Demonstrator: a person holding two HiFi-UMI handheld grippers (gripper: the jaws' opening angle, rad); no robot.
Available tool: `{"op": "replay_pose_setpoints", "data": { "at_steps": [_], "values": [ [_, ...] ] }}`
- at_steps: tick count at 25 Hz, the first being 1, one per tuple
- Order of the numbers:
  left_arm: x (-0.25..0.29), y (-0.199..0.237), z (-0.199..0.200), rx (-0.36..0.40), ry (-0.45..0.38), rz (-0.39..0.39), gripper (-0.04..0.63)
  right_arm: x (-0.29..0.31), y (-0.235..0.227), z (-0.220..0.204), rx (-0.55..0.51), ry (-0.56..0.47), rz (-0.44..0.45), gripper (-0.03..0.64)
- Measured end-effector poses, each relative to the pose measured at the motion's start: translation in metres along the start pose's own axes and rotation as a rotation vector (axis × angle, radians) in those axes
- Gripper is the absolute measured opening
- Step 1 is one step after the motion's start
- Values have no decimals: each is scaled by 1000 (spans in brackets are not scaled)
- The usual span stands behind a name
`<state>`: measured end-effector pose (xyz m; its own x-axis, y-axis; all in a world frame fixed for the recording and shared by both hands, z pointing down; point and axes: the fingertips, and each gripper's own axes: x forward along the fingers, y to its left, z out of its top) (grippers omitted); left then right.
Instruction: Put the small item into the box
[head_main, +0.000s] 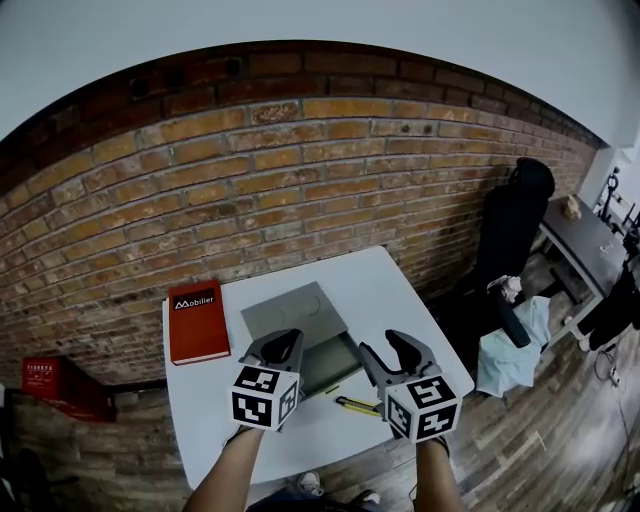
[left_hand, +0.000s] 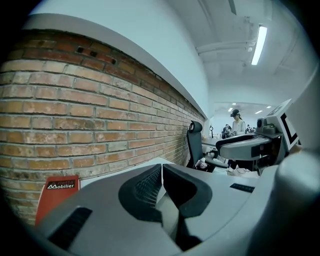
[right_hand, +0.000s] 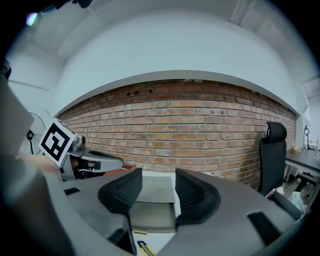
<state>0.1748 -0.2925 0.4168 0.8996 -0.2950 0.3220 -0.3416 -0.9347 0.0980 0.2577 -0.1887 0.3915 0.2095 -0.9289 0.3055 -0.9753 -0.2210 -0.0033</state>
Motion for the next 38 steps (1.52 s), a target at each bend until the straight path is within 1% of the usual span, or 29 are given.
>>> {"op": "replay_pose_setpoints", "data": {
  "at_steps": [4,7,11,15,23,27,32,38],
  "values": [
    [-8,6,-5,-19,0,61,26,8,4,1,-14,-4,64,210],
    [-14,4,-11,-37,4,119,26,12,5,-1,-28,-4,128,210],
    [-24,-5,-14,-57,-1,196,26,13,7,-3,-51,2,220,210],
    [-37,-12,-22,-97,-6,281,26,7,10,-8,-82,7,308,210],
    [-67,-30,-43,-126,-2,428,26,-5,15,-29,-124,31,442,210],
    [-78,-37,-50,-140,-4,471,26,-9,20,-40,-152,53,489,210],
    [-84,-46,-55,-149,-13,493,26,-10,23,-62,-179,101,525,210],
    [-86,-51,-64,-157,-5,500,26,-5,28,-112,-243,231,582,212]
  ]
}}
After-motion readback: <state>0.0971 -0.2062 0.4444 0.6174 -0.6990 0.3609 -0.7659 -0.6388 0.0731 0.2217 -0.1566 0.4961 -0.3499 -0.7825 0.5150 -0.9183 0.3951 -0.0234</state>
